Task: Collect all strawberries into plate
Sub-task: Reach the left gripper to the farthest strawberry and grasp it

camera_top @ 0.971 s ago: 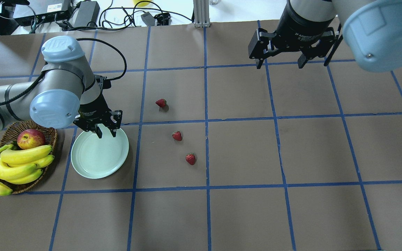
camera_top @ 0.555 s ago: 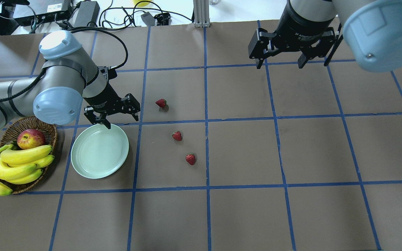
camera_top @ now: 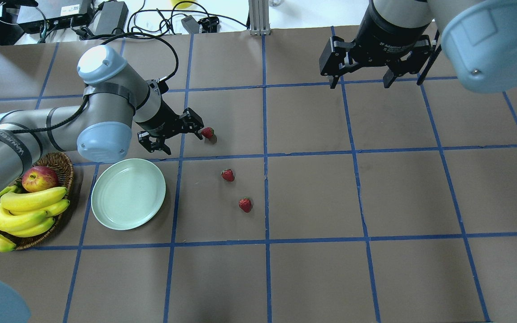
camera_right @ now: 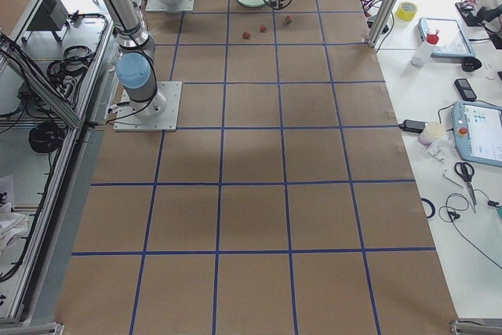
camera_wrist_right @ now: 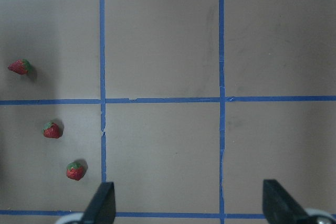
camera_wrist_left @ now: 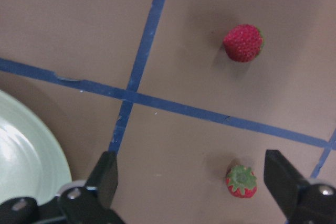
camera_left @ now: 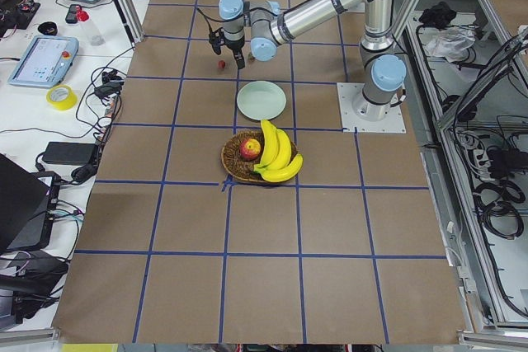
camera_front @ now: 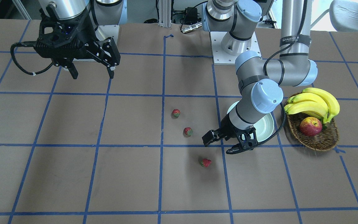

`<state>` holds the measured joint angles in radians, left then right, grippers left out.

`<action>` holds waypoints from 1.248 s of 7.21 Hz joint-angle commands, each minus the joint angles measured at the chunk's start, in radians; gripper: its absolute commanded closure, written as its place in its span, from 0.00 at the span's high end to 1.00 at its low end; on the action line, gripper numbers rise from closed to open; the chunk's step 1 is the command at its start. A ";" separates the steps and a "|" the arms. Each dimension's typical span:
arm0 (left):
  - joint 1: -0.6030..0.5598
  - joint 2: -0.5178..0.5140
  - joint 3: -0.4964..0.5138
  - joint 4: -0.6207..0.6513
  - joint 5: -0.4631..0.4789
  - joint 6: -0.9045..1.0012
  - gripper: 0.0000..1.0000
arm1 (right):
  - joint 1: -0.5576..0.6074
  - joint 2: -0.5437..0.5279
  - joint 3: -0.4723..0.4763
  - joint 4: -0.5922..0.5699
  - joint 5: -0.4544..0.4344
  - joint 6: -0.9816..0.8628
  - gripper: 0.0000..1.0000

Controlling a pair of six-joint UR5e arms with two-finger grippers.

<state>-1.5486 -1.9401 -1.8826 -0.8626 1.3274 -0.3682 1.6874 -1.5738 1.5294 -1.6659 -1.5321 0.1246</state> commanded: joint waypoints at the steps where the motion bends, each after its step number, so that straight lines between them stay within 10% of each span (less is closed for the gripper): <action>1: -0.005 -0.074 0.010 0.091 -0.022 -0.082 1.00 | 0.000 0.000 0.000 0.000 0.000 0.000 1.00; 5: -0.024 -0.140 0.080 0.093 -0.036 -0.172 0.96 | 0.000 0.002 0.000 0.000 0.001 -0.003 1.00; 6: -0.024 -0.149 0.082 0.091 -0.036 -0.173 0.83 | 0.000 0.002 0.000 0.000 0.003 -0.003 1.00; 8: -0.024 -0.161 0.082 0.091 -0.036 -0.187 0.16 | 0.000 0.002 0.000 -0.002 0.006 -0.003 1.00; 9: -0.024 -0.161 0.083 0.090 -0.036 -0.187 0.00 | 0.000 0.002 0.000 -0.002 0.003 -0.003 1.00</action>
<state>-1.5723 -2.0978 -1.8006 -0.7721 1.2917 -0.5504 1.6874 -1.5723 1.5294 -1.6672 -1.5278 0.1212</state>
